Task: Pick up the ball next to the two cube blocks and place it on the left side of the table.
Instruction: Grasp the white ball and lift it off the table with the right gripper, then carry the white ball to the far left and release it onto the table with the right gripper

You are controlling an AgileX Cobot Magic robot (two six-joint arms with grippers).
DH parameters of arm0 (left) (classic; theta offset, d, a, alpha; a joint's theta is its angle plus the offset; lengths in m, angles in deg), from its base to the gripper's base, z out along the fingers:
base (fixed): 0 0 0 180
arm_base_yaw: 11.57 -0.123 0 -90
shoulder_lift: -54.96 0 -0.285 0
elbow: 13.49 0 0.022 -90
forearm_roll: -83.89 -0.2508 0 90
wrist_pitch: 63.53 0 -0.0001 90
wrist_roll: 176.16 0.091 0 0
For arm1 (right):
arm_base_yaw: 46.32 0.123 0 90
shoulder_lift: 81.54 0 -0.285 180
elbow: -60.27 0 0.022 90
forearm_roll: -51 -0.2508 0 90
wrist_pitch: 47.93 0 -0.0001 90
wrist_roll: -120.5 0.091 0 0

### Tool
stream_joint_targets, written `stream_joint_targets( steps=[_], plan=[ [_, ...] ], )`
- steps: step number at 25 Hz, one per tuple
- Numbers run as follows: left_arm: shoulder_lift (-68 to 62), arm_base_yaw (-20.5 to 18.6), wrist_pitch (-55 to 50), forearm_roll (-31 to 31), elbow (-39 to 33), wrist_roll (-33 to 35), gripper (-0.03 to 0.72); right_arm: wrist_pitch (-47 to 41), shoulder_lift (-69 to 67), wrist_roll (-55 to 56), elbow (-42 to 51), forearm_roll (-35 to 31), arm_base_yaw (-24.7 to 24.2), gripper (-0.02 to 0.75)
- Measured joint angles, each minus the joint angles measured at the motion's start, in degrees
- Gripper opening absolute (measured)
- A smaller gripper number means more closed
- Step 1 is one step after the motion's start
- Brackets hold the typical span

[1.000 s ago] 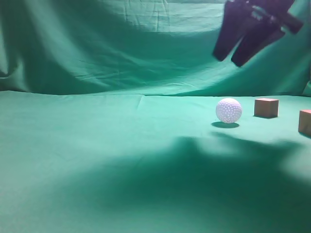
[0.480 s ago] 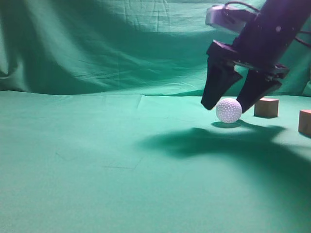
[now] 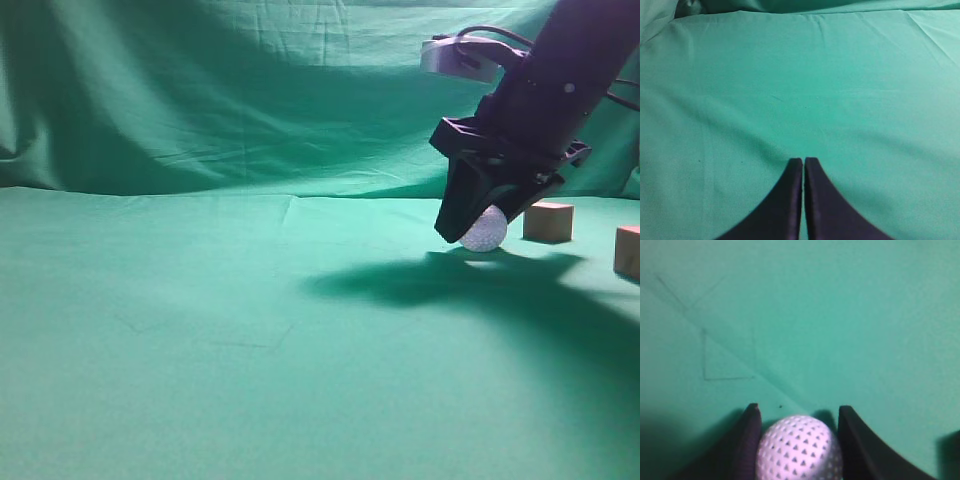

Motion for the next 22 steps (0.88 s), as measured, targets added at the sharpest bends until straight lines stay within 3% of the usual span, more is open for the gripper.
stream_joint_targets(
  steps=[9,22],
  plan=[
    [0.00,0.00,0.00,0.00,0.00,0.00,0.000,-3.55,-3.45,0.23,-23.92,-10.69,12.76,0.308],
    [0.00,0.00,0.00,0.00,0.00,0.00,0.000,4.64,-36.18,-1.45,-57.44,-17.62,27.68,0.308]
  ],
)
